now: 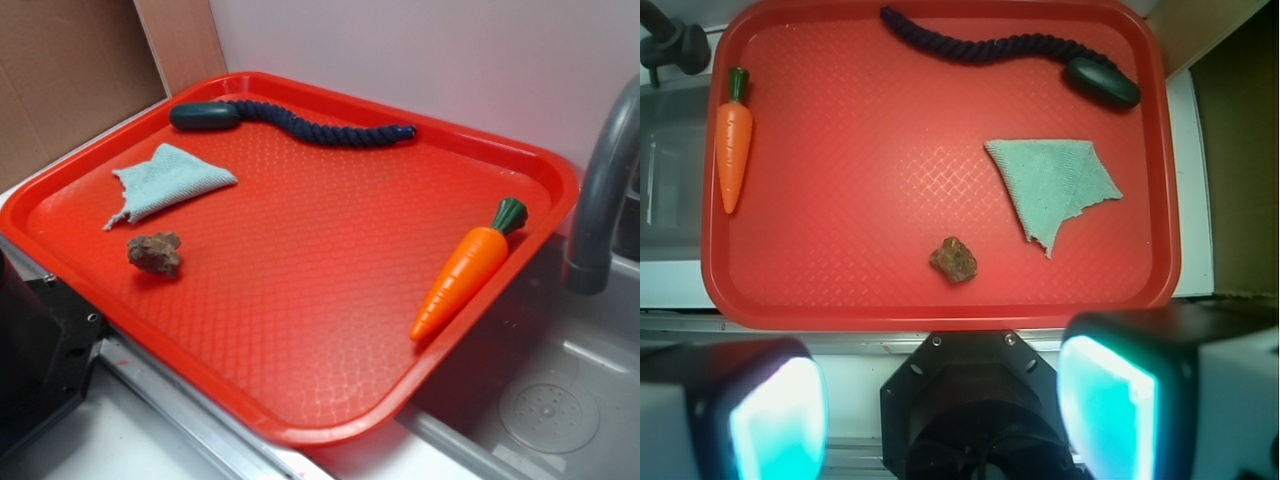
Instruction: Grab the plastic pickle.
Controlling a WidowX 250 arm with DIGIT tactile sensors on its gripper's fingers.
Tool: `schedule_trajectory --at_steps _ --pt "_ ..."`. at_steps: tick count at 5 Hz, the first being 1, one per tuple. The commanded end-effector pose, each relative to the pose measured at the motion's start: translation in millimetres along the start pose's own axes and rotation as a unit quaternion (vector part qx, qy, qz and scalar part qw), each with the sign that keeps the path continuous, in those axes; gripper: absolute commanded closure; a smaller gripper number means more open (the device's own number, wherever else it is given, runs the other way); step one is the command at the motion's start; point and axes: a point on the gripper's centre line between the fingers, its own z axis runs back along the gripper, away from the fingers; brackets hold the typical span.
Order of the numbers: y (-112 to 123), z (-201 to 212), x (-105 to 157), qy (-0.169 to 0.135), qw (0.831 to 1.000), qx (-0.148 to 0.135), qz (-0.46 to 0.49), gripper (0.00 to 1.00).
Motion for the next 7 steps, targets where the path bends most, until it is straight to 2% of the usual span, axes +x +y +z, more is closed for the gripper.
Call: schedule_trajectory --at_steps 1,2,3,4,5,6,7 --pt "0 0 0 0.0 1.0 0.0 0.0 0.0" --pt "11 -6 -1 -0.011 1.0 0.015 -0.013 0.0" --pt "19 -15 3 -0.036 0.997 0.033 -0.06 0.0" --pt "46 -44 27 -0.066 0.99 0.058 -0.113 0.0" --pt "67 -61 42 -0.077 0.981 0.069 -0.162 0.0" --pt "84 -86 61 -0.074 0.975 0.085 -0.194 0.0" --pt "99 -111 81 -0.09 0.958 0.095 -0.257 0.0"
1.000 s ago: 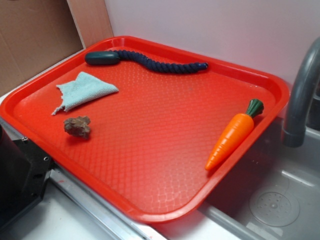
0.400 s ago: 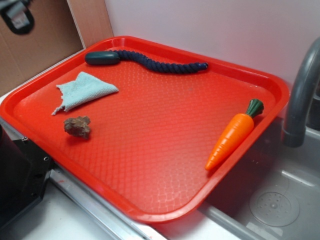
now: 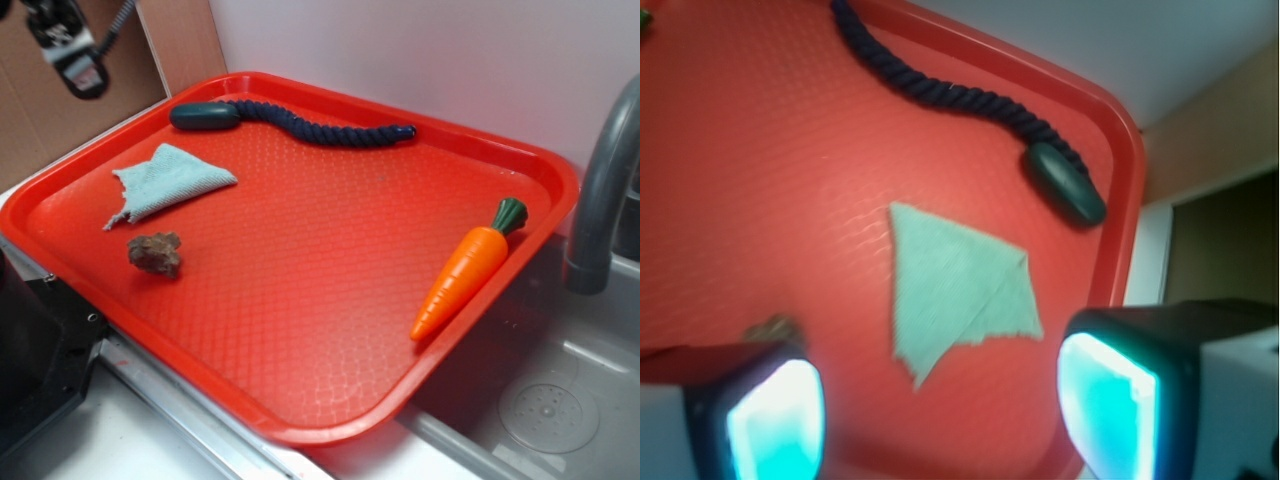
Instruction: Grab the plastic pickle.
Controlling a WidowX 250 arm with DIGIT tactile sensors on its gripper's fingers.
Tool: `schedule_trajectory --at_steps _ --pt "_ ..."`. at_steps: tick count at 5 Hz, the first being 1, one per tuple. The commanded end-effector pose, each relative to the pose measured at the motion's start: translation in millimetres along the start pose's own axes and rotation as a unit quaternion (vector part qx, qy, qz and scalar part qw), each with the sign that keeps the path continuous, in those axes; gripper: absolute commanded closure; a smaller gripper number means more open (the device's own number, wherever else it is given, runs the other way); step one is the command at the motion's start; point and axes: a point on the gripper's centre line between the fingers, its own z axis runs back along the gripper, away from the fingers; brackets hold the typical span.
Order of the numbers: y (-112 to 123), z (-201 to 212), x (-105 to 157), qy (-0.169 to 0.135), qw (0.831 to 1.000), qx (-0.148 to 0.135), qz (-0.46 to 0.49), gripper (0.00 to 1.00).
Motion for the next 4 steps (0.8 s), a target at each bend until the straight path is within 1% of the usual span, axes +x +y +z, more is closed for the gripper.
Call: schedule_trajectory --at_steps 1,2,3,4 --pt "36 -42 25 -0.051 0.993 0.024 -0.108 0.0" --pt "56 -63 40 -0.069 0.987 0.021 -0.141 0.0" --pt "69 -82 49 -0.066 0.986 0.026 -0.152 0.0" --pt "84 -107 55 -0.042 0.988 0.013 -0.147 0.0"
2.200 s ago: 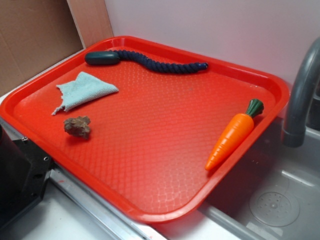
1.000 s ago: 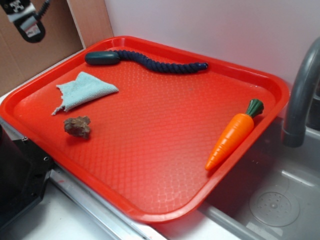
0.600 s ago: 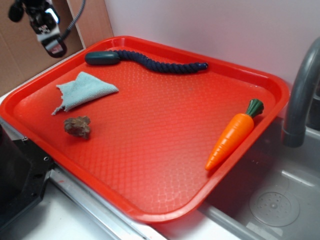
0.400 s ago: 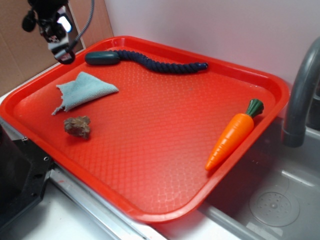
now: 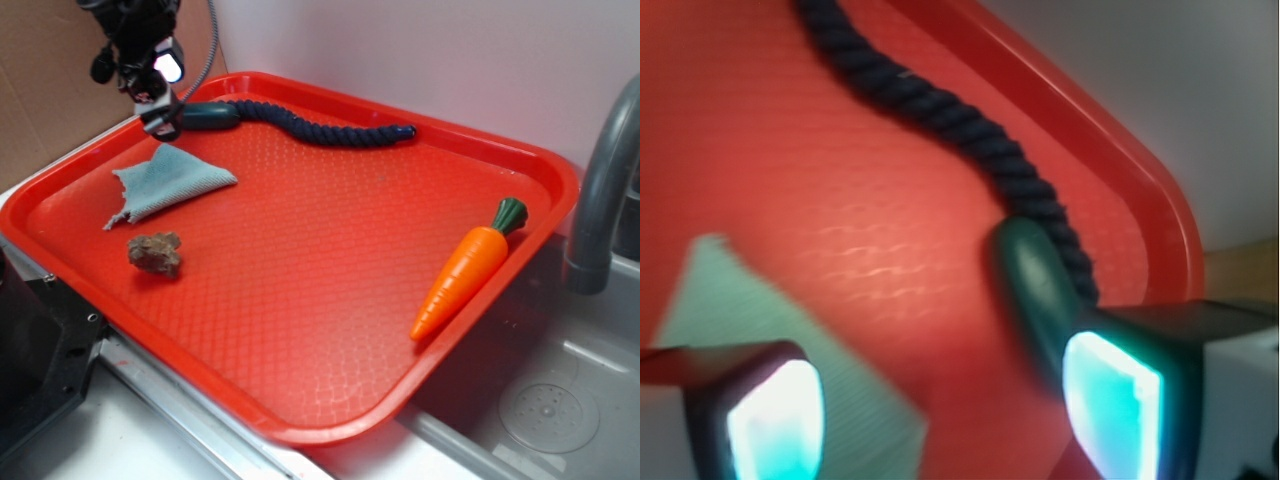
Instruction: Grab the plastic pickle.
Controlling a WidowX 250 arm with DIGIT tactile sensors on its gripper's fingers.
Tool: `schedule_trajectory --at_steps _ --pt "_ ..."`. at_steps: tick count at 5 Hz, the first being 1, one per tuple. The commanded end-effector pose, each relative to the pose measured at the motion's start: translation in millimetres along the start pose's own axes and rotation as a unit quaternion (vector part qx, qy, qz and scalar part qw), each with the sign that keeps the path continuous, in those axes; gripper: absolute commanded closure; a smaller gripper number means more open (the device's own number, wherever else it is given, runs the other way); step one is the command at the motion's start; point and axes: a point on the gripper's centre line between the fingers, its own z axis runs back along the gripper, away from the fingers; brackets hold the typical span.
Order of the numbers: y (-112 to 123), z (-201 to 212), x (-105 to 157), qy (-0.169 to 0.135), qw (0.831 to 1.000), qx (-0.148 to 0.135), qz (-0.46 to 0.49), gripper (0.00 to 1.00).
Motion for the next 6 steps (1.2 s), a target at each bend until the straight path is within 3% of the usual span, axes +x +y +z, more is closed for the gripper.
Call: schedule_trajectory --at_steps 1,2,3,4,5,6 --pt "34 -31 11 0.011 1.0 -0.017 -0.007 0.0" --pt "35 -42 9 0.014 0.999 -0.037 -0.009 0.0" --pt "30 -45 7 -0.011 0.996 -0.082 -0.027 0.0" --pt "27 -43 6 -0.005 0.995 -0.094 -0.026 0.0" --pt "18 -41 6 0.012 0.995 -0.094 -0.036 1.0" --pt "10 -41 6 0.025 0.995 -0.085 -0.035 1.0"
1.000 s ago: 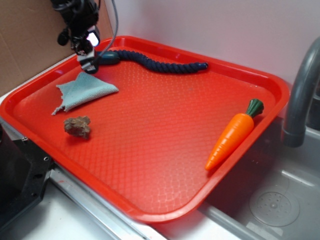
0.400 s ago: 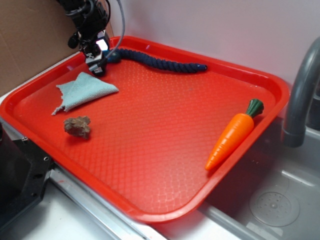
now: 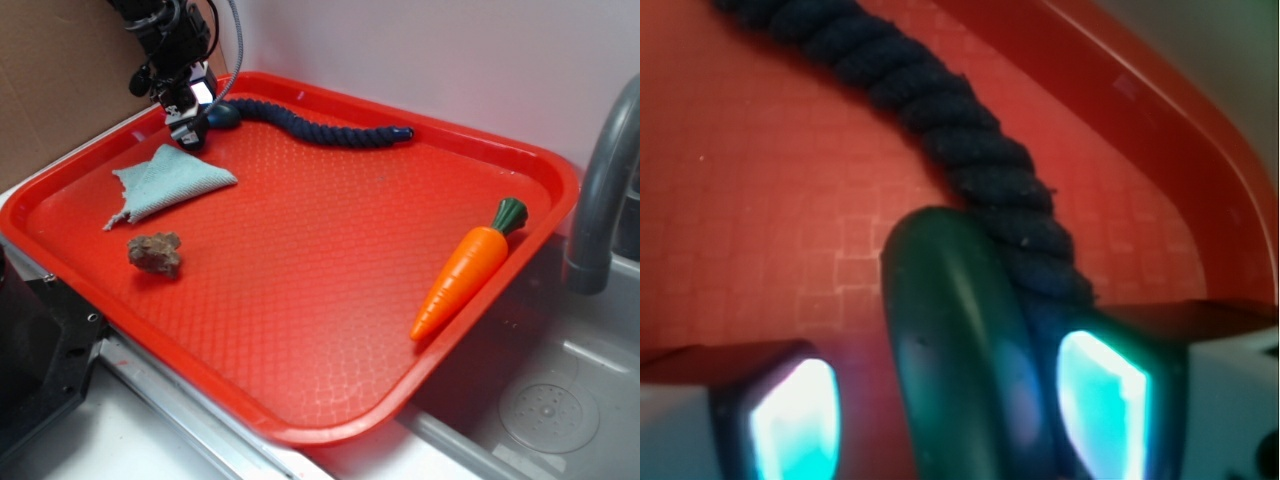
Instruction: Grab the plastic pickle.
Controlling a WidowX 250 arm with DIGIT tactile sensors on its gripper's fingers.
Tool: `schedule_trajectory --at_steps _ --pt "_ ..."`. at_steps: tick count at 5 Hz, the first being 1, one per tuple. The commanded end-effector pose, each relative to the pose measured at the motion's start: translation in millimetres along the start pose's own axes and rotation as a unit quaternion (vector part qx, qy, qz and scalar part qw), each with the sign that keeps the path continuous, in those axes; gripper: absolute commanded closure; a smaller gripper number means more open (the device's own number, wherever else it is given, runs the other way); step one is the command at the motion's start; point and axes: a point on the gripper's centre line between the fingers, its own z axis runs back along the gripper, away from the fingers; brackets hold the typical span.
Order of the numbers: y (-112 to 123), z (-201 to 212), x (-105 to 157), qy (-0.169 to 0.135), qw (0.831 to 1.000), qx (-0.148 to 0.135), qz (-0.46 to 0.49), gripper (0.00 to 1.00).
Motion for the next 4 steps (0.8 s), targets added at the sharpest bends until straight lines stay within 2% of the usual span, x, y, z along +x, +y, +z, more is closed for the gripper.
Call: schedule_trajectory --at_steps 1,3,4 --pt "-11 4 10 0.015 1.0 0.016 -0.002 1.0" --pt "-23 -2 19 0.061 0.997 0.032 0.03 1.0" --pt "-36 17 26 0.104 0.984 0.076 0.126 1.0"
